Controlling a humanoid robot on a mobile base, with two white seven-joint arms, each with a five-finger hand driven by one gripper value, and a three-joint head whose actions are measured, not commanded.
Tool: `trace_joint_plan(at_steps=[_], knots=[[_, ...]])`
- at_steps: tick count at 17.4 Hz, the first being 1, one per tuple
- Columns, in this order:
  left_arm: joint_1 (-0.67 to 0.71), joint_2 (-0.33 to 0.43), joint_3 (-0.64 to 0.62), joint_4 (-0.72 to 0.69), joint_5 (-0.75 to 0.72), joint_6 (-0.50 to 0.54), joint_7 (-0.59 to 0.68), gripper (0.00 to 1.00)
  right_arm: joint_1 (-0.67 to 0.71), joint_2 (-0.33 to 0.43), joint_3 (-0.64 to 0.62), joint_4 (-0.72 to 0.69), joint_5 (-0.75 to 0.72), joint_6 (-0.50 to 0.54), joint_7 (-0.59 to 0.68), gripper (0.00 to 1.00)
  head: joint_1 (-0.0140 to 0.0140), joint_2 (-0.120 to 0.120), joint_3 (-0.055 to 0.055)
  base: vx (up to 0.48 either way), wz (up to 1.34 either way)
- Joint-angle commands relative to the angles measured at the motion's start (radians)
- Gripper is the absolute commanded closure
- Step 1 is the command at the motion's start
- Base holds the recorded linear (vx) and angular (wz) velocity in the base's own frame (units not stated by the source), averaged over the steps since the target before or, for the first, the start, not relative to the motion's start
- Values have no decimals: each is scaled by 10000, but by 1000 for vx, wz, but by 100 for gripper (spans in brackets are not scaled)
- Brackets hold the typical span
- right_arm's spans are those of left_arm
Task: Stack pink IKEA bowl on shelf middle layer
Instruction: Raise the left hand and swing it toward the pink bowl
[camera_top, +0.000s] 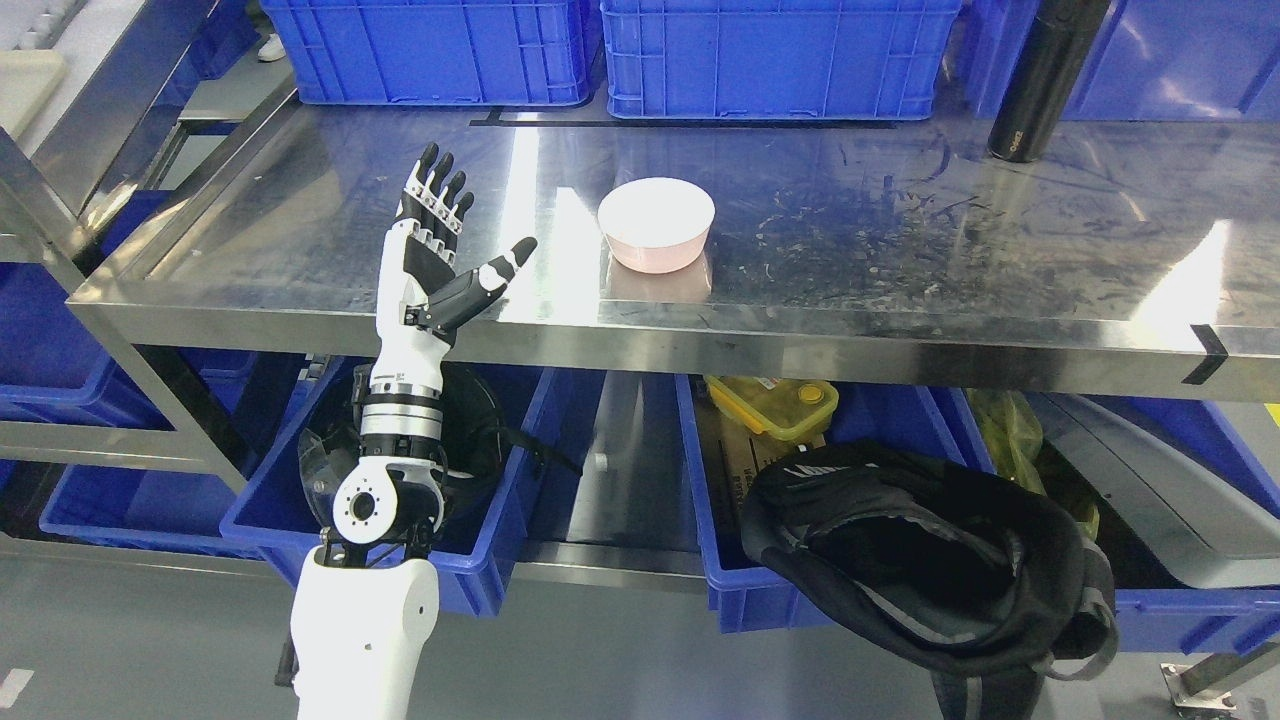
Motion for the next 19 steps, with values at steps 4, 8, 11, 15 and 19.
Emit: trace_joint_plan(at_steps=[4, 8, 11, 15, 19], knots=[[-100, 175, 107, 5, -102, -382, -49, 0, 230, -175, 1, -175, 1, -1, 4, 0, 0, 0, 0, 0, 0], [-513, 1316, 16, 5, -1601, -381, -1043, 0, 230, -175, 1, -175, 1, -1, 4, 0, 0, 0, 0, 0, 0], [-1310, 2069, -46, 35, -3747, -351, -1873, 1, 230, -175, 1, -175, 1, -1, 4, 0, 0, 0, 0, 0, 0], [-2703, 3219, -873, 20, -6234, -289, -3451, 1, 230, -175, 1, -175, 1, -1, 4, 0, 0, 0, 0, 0, 0], [-3979, 3559, -1745, 5, -8597, -289, -5244, 2, 230, -175, 1, -175, 1, -1, 4, 0, 0, 0, 0, 0, 0]])
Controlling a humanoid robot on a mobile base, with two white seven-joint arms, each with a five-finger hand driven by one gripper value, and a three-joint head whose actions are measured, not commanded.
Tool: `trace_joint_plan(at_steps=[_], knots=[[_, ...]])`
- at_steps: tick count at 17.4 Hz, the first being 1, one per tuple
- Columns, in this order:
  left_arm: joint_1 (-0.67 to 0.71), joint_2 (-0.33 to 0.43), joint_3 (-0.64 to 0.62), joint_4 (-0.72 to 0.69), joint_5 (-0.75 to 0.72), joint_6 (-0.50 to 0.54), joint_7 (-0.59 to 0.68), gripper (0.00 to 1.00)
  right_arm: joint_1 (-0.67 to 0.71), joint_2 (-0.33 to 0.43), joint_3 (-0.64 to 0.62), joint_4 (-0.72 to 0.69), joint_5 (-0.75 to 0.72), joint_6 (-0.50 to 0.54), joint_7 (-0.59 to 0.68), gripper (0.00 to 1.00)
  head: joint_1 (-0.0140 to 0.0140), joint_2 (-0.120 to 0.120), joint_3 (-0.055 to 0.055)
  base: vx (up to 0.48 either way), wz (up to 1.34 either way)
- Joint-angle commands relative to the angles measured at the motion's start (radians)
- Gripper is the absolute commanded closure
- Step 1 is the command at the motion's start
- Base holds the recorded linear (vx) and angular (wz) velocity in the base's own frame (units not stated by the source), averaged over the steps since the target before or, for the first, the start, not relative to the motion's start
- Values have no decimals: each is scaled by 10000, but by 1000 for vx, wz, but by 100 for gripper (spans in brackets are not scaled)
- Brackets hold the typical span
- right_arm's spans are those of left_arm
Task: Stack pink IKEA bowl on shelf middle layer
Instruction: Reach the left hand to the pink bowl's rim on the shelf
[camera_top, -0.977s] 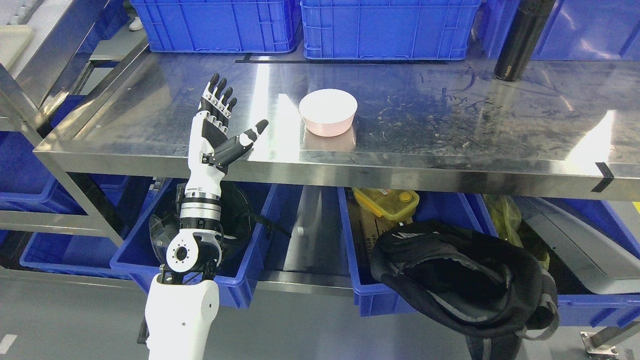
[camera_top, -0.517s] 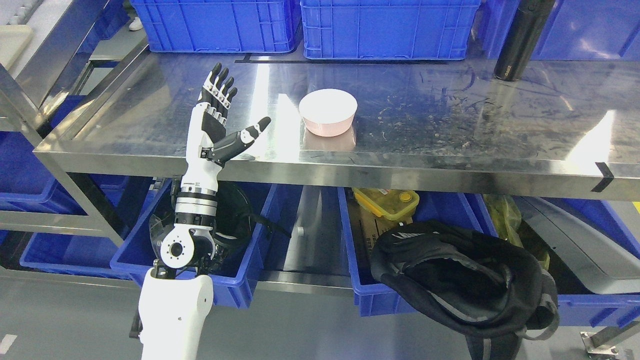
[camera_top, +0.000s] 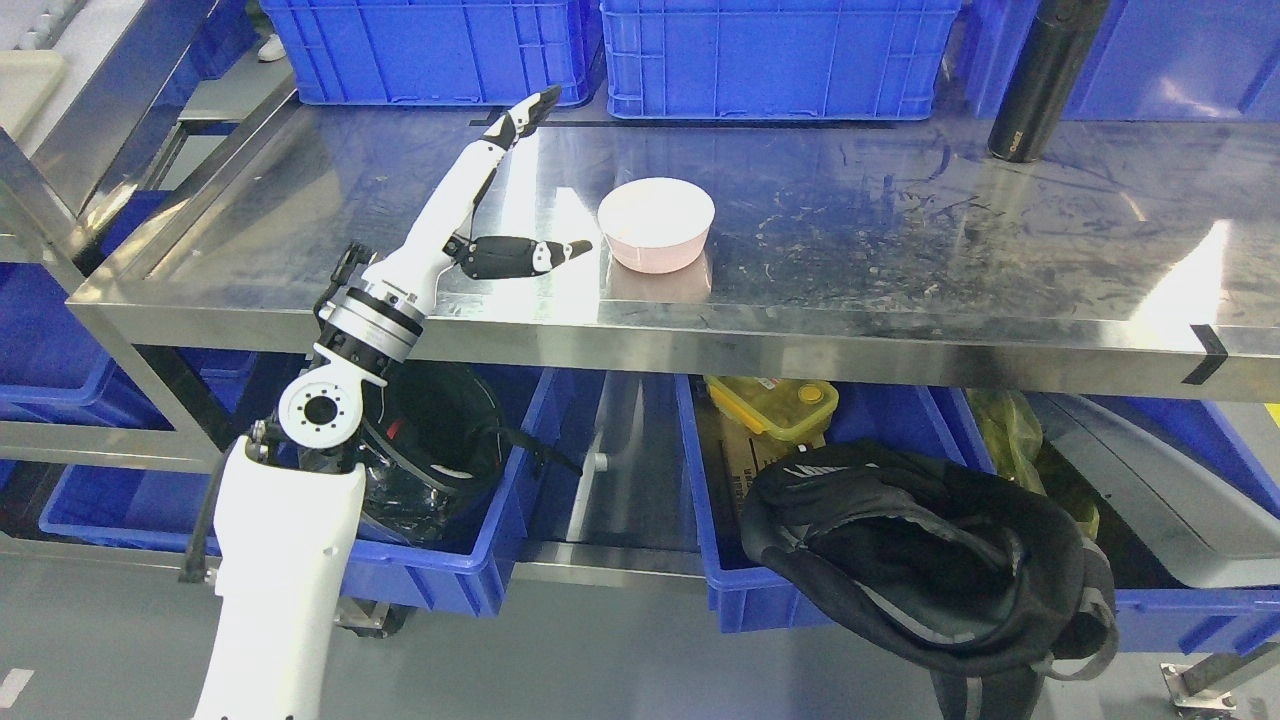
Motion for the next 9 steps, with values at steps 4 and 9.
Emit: trace_joint_plan(at_steps=[4, 9], knots=[[-2175, 1714, -2005, -7, -4767, -63, -2789, 2, 230, -175, 1, -175, 1, -1, 6, 0, 0, 0, 0, 0, 0], [-2990, 1607, -2495, 146, -6303, -94, -3805, 2, 230, -175, 1, -175, 1, -1, 6, 0, 0, 0, 0, 0, 0]])
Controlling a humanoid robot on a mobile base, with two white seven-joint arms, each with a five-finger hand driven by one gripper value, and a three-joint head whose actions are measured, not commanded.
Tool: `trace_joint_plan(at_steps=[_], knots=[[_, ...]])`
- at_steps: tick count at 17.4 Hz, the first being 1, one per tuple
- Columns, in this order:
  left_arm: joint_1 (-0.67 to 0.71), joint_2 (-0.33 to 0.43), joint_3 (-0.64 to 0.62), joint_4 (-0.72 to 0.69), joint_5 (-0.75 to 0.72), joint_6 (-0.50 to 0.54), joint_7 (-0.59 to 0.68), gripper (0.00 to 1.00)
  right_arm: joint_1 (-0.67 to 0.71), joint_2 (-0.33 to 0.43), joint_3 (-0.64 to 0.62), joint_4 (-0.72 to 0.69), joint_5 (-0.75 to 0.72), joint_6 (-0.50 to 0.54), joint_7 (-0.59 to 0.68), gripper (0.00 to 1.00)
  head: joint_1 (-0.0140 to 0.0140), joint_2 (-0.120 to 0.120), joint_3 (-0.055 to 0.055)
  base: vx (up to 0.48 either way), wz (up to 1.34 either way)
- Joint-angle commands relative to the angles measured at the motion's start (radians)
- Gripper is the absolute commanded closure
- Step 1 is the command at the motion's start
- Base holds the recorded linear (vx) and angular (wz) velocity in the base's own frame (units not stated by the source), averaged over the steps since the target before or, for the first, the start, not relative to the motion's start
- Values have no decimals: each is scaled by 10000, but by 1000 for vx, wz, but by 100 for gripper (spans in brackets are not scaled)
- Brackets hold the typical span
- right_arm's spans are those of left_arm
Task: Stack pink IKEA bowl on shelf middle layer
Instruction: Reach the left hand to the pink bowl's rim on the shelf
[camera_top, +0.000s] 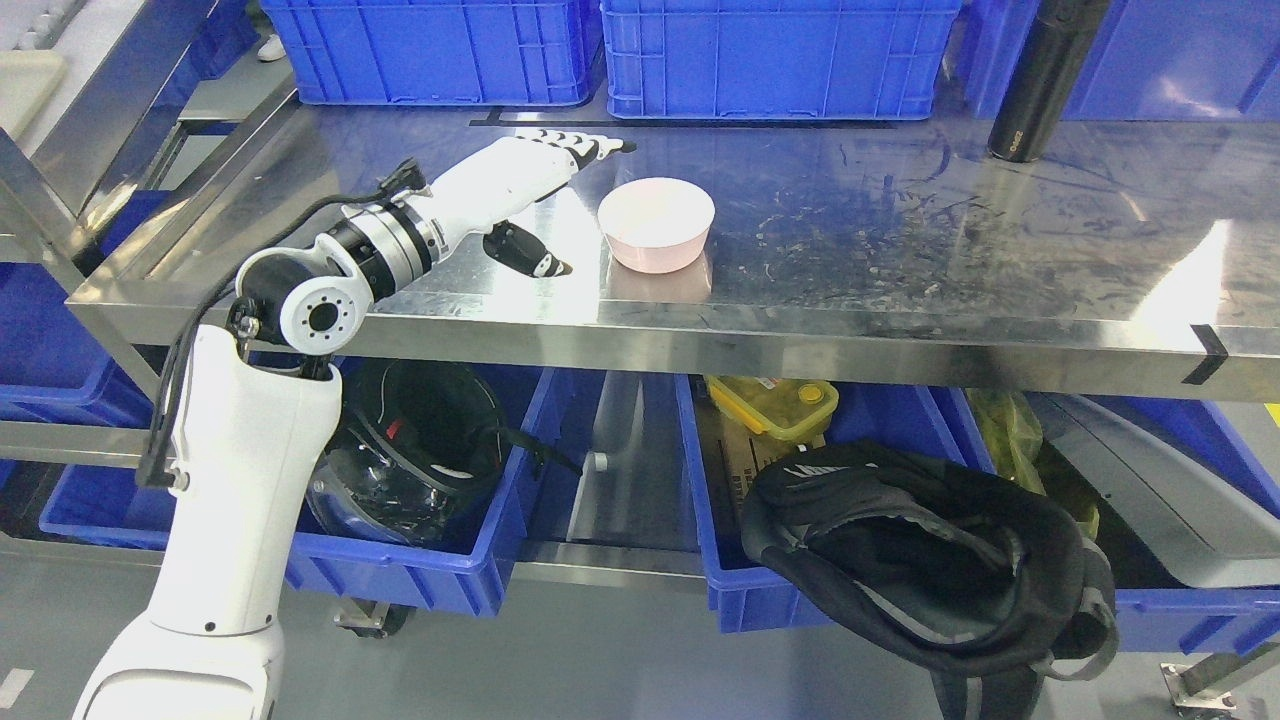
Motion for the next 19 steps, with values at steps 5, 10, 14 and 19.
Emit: trace_joint_plan(at_steps=[5, 10, 14, 19], knots=[[-920, -243, -2020, 1328, -2213, -34, -446, 6, 230, -175, 1, -175, -14, -2, 6, 0, 0, 0, 0, 0, 0], [-889, -1287, -1898, 2174, -2213, -34, -308, 0, 230, -175, 1, -175, 1, -2, 6, 0, 0, 0, 0, 0, 0], [-935, -1626, -1882, 2480, -2488, 73, -308, 12, 230, -175, 1, -175, 1, -2, 6, 0, 0, 0, 0, 0, 0], [-1409, -1963, -1821, 3047, -2671, 73, -247, 21, 230, -175, 1, -175, 1, -2, 6, 0, 0, 0, 0, 0, 0]])
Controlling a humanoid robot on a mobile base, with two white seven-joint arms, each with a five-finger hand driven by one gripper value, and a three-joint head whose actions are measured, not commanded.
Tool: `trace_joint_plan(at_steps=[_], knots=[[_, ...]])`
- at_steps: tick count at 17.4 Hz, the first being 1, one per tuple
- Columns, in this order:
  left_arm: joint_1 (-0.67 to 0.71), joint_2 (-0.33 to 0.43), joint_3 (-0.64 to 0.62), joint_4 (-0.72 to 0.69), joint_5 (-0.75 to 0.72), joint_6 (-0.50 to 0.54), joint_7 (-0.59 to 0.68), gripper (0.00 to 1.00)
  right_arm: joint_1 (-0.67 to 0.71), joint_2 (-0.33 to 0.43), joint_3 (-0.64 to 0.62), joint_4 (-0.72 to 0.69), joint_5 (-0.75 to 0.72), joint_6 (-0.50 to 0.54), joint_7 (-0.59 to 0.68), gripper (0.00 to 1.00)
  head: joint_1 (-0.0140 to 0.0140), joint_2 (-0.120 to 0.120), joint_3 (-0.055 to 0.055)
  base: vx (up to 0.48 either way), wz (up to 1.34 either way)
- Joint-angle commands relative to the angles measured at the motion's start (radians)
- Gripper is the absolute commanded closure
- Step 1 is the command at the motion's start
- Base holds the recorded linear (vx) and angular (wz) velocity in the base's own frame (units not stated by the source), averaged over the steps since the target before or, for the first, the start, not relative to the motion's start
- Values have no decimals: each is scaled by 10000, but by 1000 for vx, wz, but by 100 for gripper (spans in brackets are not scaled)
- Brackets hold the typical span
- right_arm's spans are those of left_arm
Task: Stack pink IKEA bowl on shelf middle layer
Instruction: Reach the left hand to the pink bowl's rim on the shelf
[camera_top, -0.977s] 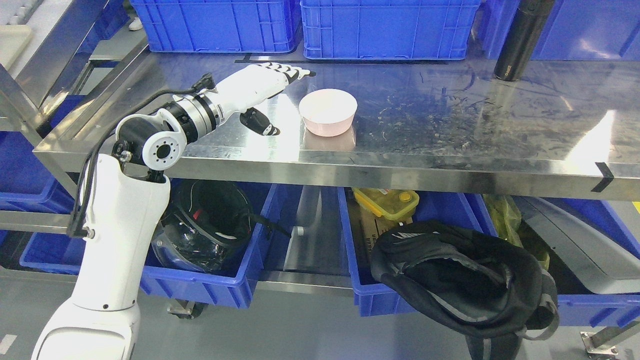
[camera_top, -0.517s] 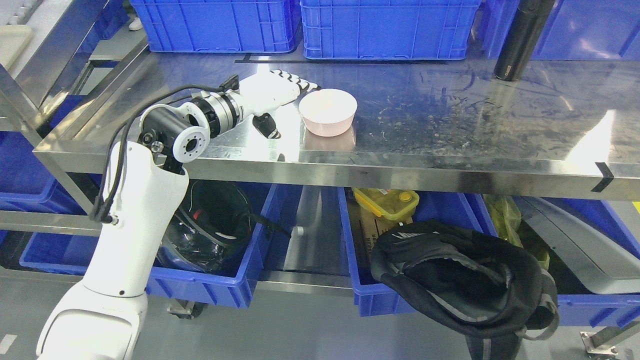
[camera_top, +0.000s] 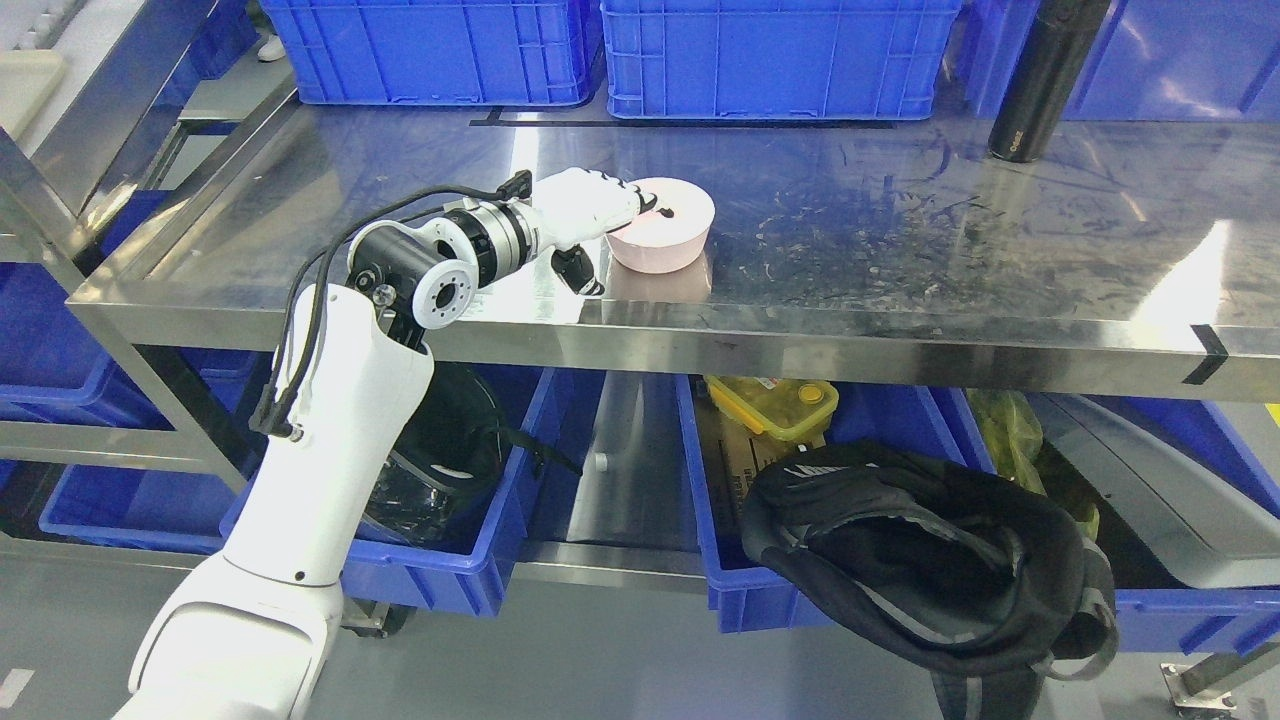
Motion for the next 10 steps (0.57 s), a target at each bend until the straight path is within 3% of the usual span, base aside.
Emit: trace_joint_plan(at_steps=[1, 10], knots=[[-516, -954, -202, 1288, -331, 2, 47, 22, 230, -175, 1, -175, 1, -1, 7, 0, 0, 0, 0, 0, 0], [-993, -1324, -171, 2547, -499, 17, 338, 34, 230, -175, 1, -175, 1, -1, 7, 0, 0, 0, 0, 0, 0]])
